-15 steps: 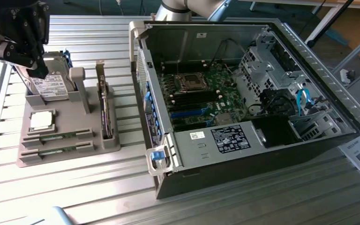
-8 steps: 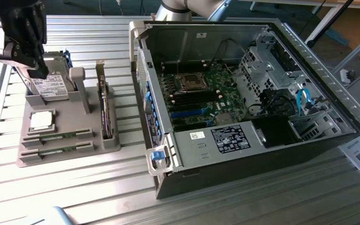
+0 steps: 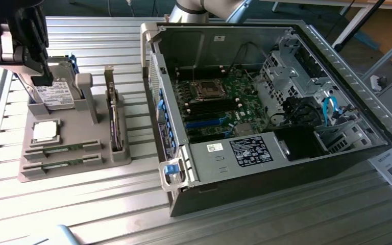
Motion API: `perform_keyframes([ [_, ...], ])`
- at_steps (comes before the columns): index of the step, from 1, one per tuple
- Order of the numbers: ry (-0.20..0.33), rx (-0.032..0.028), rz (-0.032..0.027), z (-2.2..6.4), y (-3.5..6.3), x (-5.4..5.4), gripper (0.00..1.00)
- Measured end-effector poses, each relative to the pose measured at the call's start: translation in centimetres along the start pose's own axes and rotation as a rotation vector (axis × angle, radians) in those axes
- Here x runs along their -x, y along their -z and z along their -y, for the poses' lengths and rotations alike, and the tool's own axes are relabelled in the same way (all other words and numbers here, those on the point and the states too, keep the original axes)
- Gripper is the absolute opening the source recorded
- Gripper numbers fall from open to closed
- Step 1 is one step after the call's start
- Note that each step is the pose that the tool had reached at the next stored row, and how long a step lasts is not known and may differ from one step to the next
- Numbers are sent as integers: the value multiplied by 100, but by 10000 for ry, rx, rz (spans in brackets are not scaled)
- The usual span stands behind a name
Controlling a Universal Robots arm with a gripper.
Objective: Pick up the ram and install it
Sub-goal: 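Pick up the ram and move it above insertion slot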
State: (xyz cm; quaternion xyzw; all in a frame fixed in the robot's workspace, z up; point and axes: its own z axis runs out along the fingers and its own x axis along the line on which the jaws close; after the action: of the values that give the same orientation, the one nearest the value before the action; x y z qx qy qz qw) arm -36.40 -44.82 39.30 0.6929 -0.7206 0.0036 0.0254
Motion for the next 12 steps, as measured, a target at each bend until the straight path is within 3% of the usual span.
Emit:
perform_keyframes([
  [3,0,-21,4,-1,2,0,10],
  [8,-6,-219,63,-11,0,-1,10],
  [12,-8,-256,76,-12,-1,0,10],
])
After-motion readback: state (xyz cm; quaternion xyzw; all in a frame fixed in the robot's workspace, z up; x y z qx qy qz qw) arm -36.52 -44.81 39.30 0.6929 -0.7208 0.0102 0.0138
